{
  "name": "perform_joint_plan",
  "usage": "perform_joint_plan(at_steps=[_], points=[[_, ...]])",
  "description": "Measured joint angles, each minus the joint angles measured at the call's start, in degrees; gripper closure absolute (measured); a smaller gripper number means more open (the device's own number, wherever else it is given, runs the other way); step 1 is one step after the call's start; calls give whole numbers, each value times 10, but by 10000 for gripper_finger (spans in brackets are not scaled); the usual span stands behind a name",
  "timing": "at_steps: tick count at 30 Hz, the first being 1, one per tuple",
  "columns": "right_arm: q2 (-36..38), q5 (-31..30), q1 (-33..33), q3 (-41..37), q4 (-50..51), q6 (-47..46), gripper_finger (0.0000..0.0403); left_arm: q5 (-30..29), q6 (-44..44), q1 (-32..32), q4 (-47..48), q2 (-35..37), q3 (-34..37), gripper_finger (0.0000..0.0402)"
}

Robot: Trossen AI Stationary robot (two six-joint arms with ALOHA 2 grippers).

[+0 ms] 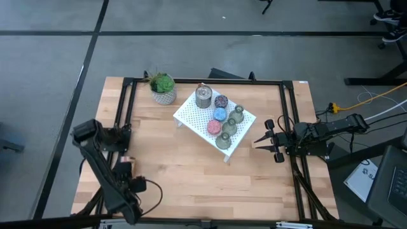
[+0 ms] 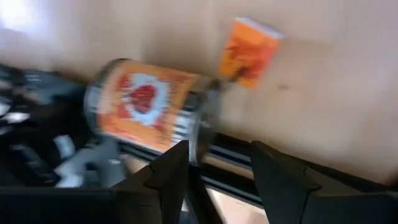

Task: Pick & Place candle stick holders
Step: Put the silver scented candle on the shelf aligned with the other silver scented candle on the shelf

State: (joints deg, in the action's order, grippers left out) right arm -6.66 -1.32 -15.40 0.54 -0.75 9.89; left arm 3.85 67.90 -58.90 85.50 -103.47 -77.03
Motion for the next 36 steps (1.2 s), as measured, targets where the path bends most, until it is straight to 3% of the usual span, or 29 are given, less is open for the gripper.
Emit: perform_joint_plan(at_steps=[13,24,30,36], points=[[0,0,0,0,0,0,290,-114,10,-82,46,-103,0,237],[0,0,0,0,0,0,290,-129,-2,-100,50,-125,0,266],[0,0,0,0,0,0,290,-122,-11,-97,50,-125,0,306],[0,0,0,0,0,0,291,-110,-16,-84,55,-125,-4,383]])
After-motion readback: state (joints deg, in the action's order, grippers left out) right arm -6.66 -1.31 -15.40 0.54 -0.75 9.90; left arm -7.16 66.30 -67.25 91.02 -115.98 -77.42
